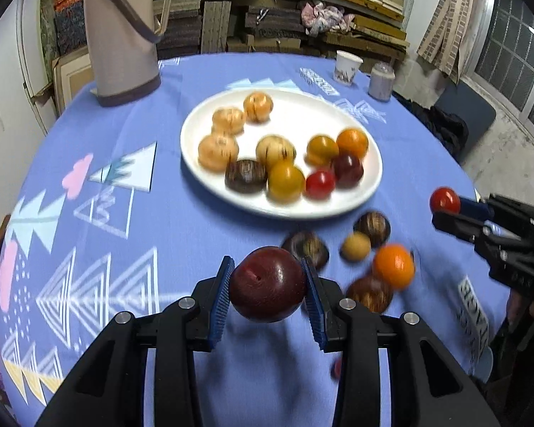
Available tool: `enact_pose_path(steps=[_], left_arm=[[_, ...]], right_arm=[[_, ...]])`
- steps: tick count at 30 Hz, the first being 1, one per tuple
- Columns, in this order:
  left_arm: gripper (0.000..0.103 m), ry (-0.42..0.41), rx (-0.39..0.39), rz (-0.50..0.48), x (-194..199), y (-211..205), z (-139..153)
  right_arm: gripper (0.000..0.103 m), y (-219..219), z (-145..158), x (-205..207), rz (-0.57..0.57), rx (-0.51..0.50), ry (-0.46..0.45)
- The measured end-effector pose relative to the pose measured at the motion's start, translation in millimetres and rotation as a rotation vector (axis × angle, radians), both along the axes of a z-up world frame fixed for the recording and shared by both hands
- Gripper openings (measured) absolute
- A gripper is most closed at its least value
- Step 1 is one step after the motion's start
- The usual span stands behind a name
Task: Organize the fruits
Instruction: 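Place the plum on the plate with the left tool while the right tool places the tomato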
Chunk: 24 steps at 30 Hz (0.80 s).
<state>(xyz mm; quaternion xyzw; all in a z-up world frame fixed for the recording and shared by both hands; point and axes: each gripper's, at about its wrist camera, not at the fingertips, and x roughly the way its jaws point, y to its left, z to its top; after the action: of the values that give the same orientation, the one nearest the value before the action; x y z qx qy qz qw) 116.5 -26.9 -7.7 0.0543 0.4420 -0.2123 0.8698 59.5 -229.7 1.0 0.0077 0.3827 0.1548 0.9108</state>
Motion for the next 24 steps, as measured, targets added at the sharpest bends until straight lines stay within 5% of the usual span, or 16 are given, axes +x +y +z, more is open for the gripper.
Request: enact_pose_path(steps=[24], left_arm=[[0.039,0.006,-0.004,0.093,79,-26,-4]], right_arm=[[0.031,31,-2,103,0.036,0.006,0.036]])
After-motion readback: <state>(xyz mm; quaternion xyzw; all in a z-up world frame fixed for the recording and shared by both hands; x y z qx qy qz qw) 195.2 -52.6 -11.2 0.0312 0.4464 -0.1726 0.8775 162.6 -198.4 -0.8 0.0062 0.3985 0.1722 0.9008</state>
